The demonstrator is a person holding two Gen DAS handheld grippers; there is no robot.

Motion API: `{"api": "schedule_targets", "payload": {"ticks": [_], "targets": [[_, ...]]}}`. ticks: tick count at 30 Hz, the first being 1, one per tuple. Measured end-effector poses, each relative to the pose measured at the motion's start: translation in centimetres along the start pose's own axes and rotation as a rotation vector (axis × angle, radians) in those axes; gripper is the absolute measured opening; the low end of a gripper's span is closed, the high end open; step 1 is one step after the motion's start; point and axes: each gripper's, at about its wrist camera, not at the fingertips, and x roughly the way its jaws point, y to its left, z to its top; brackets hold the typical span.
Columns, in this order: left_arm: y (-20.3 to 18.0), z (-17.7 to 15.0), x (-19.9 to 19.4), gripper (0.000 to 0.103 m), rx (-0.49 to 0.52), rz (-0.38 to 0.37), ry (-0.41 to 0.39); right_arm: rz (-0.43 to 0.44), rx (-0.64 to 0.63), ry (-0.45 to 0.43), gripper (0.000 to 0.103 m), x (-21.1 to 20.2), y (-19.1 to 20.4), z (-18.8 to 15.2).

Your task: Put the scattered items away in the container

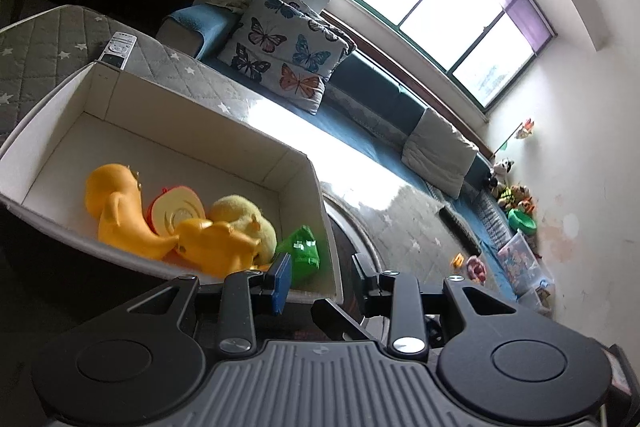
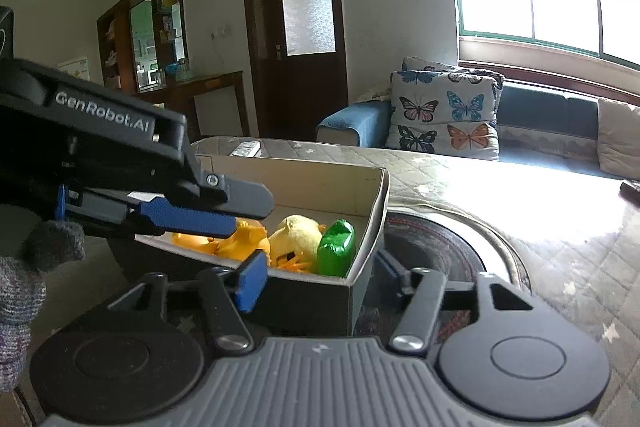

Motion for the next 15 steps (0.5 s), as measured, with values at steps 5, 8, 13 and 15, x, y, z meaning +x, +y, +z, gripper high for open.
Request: {"api": "schedule_targets", "payload": {"ticks": [5,8,13,15], "targets": [[-0.4,-1.4,-0.6,0.035,0.031,0.020,0.020,0.001,-0.010,0.010,0.079,-1.0,0.7,-0.8],[-0.4,-2.1,-1.0,0.035,0.045,0.037,0.026,0.004,-0.014,0.016,0.082,-1.5,1.2,-1.3],[0.3,-3.3,-1.6,0.035,0.047,0.072,0.037,0.000,-0.016,0.031,0.091,-2.1,1.8,-2.1],[0.6,-3.7,-1.8,0.035,0.048,0.087,0.037,-0.006,-0.015,0.040,0.096,-2.3,2.1,-2.5]]}}
